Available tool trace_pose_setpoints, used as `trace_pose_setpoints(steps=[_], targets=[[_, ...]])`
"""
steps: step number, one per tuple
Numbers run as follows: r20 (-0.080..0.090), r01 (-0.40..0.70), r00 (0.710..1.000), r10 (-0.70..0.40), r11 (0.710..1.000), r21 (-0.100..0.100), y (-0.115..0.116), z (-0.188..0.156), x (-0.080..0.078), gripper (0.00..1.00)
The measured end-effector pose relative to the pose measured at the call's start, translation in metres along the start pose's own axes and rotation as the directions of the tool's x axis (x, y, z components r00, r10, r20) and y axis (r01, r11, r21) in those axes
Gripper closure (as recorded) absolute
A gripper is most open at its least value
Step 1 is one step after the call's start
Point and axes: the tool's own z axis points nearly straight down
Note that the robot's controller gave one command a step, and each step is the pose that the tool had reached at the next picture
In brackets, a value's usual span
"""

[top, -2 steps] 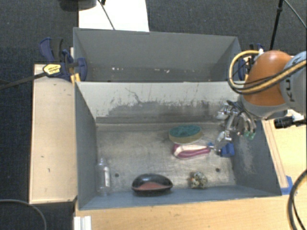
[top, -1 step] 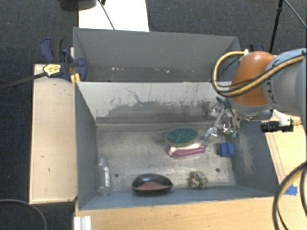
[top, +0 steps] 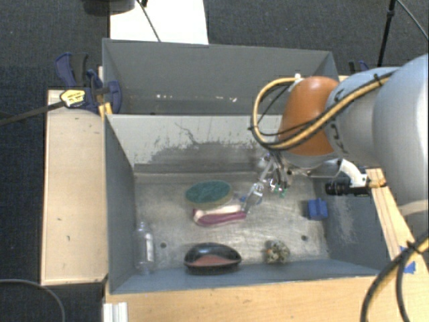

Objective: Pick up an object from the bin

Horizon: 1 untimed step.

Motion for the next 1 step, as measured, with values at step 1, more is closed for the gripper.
trace_pose_setpoints(steps=[1], targets=[[-0.004, -0.015, 1.000, 0.015, 1.000, -0.001, 0.0422, -0.0617, 0.0191, 0.00]])
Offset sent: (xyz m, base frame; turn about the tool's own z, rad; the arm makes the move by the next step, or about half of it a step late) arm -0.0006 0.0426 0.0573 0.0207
